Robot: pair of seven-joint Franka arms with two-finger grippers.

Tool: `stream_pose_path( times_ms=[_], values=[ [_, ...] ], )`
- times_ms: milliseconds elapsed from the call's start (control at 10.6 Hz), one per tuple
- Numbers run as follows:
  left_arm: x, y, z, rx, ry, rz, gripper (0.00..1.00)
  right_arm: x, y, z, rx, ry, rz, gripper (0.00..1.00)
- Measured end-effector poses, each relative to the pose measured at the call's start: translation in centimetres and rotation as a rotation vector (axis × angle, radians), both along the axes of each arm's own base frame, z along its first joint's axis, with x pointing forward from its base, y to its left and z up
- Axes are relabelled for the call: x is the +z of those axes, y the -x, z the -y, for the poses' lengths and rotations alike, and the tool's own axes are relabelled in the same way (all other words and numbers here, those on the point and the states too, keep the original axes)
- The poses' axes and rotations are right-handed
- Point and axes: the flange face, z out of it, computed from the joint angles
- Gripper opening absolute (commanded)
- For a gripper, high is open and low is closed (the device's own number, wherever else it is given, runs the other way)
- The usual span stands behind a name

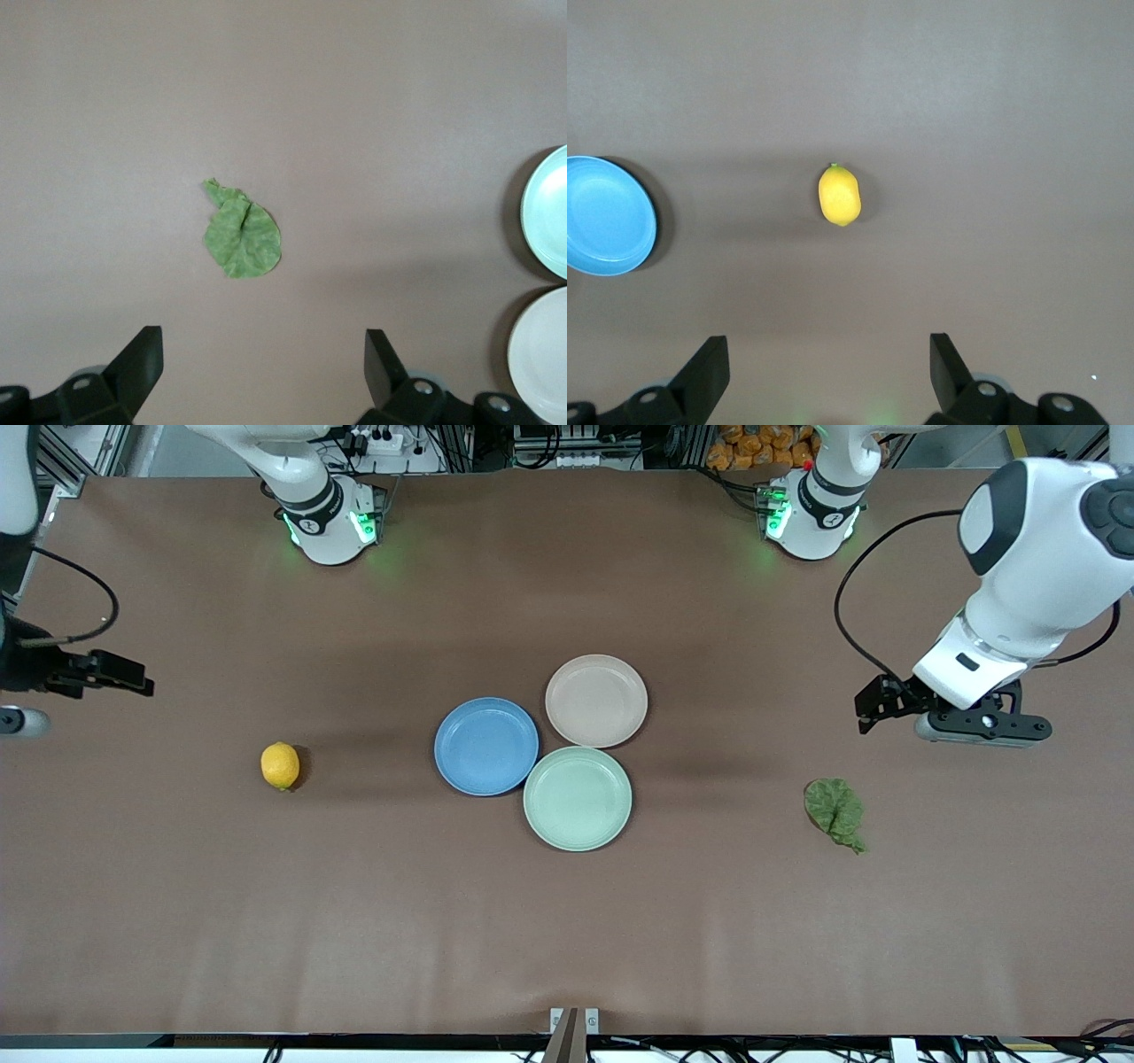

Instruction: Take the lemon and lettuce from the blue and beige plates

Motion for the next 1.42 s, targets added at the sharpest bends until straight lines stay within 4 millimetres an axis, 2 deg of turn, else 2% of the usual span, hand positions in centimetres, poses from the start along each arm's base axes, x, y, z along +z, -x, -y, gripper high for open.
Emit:
stream_pose_path(
  times_ms=[284,473,851,1135,1419],
  values=[
    [3.3,0.2,0.1,-0.002,-0.007,-0.041,1.00,2.6,0.4,0.0,-0.065,0.011,0.017,1.00],
    [5.9,0.5,0.0,-0.001,-0.010,-0.058,1.00,3.4,0.6,-0.6,-0.069,0.010,0.029,1.00],
    [10.4,1.3,-0.8,0.009,-0.019,-0.076,1.00,3.6,0.5,-2.6,-0.042,0.010,0.035,1.00],
    [12.9,2.9,-0.8,0.007,-0.030,-0.082,1.00,4.0,0.7,-2.2,-0.051,0.011,0.045,1.00],
    [14.6,3.7,-0.8,0.007,-0.035,-0.108,1.00,4.3,2.0,-2.1,-0.053,0.009,0.039,1.00]
  ],
)
